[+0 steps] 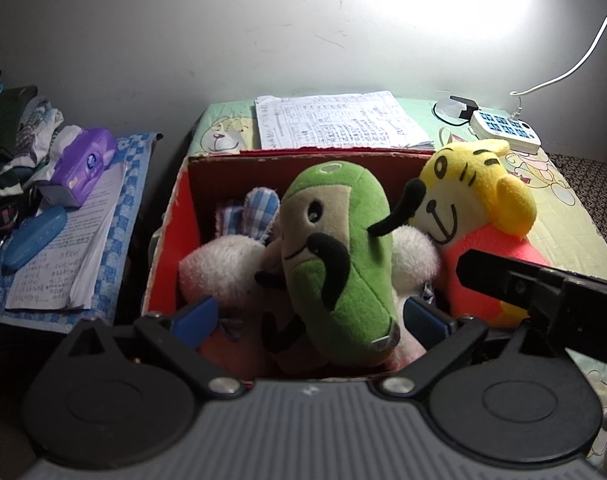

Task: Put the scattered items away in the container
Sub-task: 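Lower the green plush with both grippers into the box beside the tiger, then open both grippers to release the green plush and pull back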

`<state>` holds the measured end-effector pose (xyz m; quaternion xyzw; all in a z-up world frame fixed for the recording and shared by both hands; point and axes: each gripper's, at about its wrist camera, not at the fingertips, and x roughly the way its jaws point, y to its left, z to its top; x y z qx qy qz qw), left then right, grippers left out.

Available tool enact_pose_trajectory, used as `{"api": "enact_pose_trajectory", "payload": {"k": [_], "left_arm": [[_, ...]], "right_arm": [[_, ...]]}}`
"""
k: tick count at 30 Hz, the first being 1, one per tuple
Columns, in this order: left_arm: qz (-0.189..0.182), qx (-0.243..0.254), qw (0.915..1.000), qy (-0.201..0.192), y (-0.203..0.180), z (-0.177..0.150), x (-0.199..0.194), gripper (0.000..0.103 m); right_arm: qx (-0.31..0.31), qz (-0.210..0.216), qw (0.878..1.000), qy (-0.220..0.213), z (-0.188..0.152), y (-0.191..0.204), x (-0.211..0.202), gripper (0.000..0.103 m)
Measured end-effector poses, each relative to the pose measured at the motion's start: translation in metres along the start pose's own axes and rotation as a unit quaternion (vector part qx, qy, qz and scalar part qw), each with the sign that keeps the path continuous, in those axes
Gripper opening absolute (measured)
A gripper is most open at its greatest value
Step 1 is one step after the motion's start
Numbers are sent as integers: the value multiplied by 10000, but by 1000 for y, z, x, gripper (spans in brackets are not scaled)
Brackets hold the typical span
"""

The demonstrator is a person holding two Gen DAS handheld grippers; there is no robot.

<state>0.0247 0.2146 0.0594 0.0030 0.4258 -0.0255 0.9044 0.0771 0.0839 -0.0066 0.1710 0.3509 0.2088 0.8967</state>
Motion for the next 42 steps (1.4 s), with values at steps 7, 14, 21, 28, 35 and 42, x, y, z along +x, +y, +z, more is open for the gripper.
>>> {"api": "enact_pose_trajectory", "payload": {"k": [7,14,21,28,35,42], "left_arm": [[60,-220,9997,95,1,-1,-1,101],[296,-271,9992,75,-3,-2,-2,101],[573,-103,9983,47,-10,0,-8,101],[956,27,9954,-24,-16,4,-20,101],[995,-65,9947,263,-14,1,-16,102],[812,-97,9959,380,-13,-4,-17,102]], "right_arm": [[-134,-175,9997,-56,0,4,-5,46],[-171,-378,9989,-205,5,2,-15,47],[-215,-643,9976,-159,8,2,-18,47],[-209,-942,9953,-112,8,-1,-18,57],[-320,-1042,9940,-40,7,4,-18,57],[-395,-1217,9918,25,3,7,-18,58]]}}
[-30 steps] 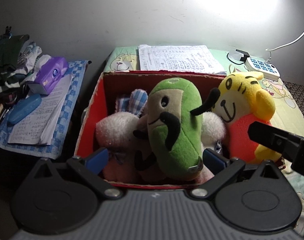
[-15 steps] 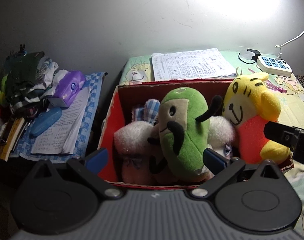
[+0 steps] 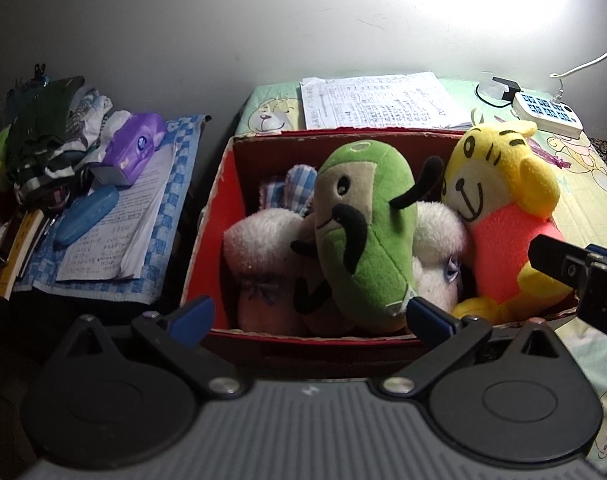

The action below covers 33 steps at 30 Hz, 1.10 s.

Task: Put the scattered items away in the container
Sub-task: 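Open both grippers to release the green plush and pull back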

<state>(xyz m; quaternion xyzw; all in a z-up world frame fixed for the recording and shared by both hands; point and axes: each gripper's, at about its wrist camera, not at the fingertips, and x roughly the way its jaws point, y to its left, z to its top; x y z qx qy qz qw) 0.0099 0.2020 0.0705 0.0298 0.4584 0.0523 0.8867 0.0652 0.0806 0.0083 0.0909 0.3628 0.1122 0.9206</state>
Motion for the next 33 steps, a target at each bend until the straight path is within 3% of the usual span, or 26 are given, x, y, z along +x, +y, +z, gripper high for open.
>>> {"api": "enact_pose_trajectory", "payload": {"k": [10,13,33], "left_arm": [[-95,-94,9999,81,7,-6,0,102],[-100,-124,9998,97,11,-8,0,102],[3,-240,9994,230,38,-6,5,102]], "right_arm": [[-172,-311,9992,188,-1,18,4,59],[-280,-374,9988,146,-1,25,4,70],[-540,-639,9963,194,1,53,16,73]]}}
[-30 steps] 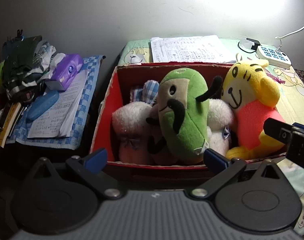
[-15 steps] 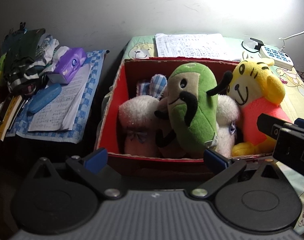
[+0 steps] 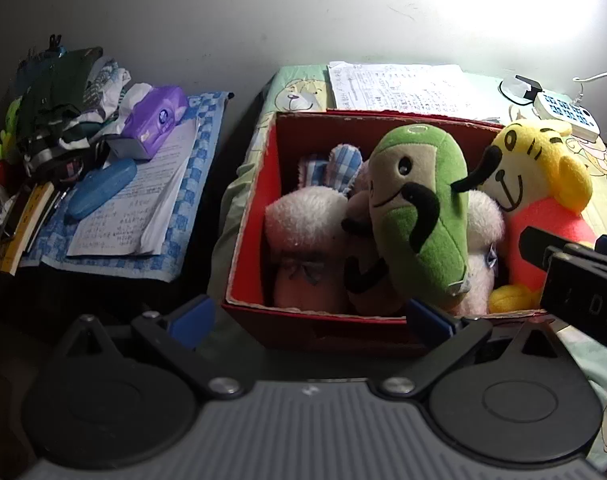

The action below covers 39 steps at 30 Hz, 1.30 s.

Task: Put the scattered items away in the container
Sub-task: 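Open both grippers to release the green plush and pull back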

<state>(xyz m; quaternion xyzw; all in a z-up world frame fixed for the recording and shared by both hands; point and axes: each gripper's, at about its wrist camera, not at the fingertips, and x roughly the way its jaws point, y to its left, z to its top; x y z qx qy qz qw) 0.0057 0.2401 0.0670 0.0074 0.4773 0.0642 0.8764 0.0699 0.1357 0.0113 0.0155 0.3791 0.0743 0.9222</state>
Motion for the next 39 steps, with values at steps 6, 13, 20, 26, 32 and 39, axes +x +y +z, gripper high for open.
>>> {"api": "enact_pose_trajectory", "payload": {"k": [6,13,20,26,32,39], "left_arm": [[-97,19,9999,37,1,1,1,102],[-328,52,9992,231,0,13,3,101],[-228,293,9991,189,-3,36,3,102],[-359,252,9986,281,-3,42,8,102],[-488,291,9972,483,-13,33,19,102],[-507,553,9970,172,-30,37,12,102]], "right_arm": [[-29,-17,10000,19,0,5,1,74],[7,83,9998,154,9,8,3,80],[71,169,9997,150,28,4,3,80],[142,177,9994,250,28,-2,9,80],[143,203,9988,411,21,-9,12,80],[351,-10,9993,142,24,-30,5,80]]}}
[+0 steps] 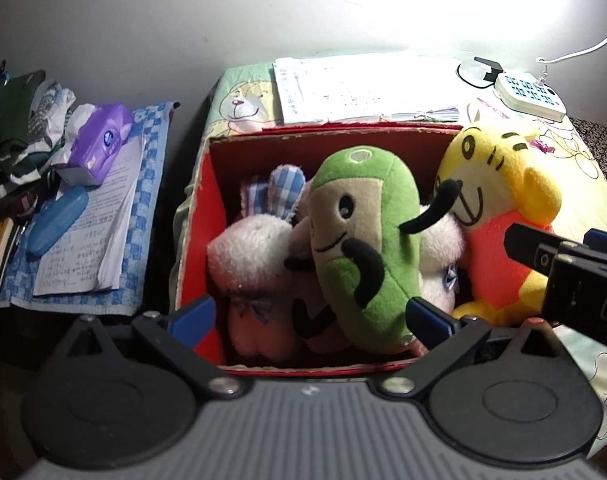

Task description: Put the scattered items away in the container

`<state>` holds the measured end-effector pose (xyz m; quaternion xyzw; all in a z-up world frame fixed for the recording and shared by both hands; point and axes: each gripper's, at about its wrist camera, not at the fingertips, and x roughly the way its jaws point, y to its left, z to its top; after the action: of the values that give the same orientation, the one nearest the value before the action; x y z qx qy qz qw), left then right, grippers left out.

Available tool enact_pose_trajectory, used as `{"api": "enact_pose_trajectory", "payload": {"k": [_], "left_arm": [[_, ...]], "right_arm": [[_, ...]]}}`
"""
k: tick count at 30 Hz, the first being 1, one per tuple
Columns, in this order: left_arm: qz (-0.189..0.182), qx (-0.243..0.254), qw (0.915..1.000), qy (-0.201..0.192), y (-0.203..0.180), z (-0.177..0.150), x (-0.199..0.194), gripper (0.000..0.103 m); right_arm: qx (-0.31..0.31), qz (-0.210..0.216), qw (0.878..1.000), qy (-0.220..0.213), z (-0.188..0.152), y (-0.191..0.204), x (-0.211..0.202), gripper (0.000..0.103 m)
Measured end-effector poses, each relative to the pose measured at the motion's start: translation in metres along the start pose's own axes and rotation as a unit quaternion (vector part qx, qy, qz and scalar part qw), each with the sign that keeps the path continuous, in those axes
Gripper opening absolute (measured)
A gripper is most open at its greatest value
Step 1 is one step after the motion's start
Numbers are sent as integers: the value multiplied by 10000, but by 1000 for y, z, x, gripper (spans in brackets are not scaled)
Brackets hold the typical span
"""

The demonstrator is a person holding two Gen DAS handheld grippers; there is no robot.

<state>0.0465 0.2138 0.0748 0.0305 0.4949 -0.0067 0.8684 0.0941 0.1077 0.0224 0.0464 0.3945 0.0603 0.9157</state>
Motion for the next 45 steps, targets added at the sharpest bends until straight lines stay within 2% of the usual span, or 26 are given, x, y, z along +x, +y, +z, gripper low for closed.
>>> {"api": "enact_pose_trajectory", "payload": {"k": [5,11,17,31,38,45], "left_arm": [[-127,448,9985,-274,-25,4,-3,102],[-329,745,9965,-201,-46,5,5,102],[-374,788,9960,-176,-53,3,6,102],[-309,361,9988,-125,-36,-3,0,102],[-152,-17,9999,-69,-15,-7,3,101],[9,-142,9999,-15,-5,-7,4,101]], "right_arm": [[445,-226,9987,-85,-1,-24,2,79],[726,-354,9967,-105,-5,-38,5,79],[858,-429,9953,-94,-9,-49,6,79],[264,-220,9994,-56,-8,-21,0,78],[-127,86,9999,-68,-6,4,-1,78],[-305,309,9991,24,-3,18,5,78]]}}
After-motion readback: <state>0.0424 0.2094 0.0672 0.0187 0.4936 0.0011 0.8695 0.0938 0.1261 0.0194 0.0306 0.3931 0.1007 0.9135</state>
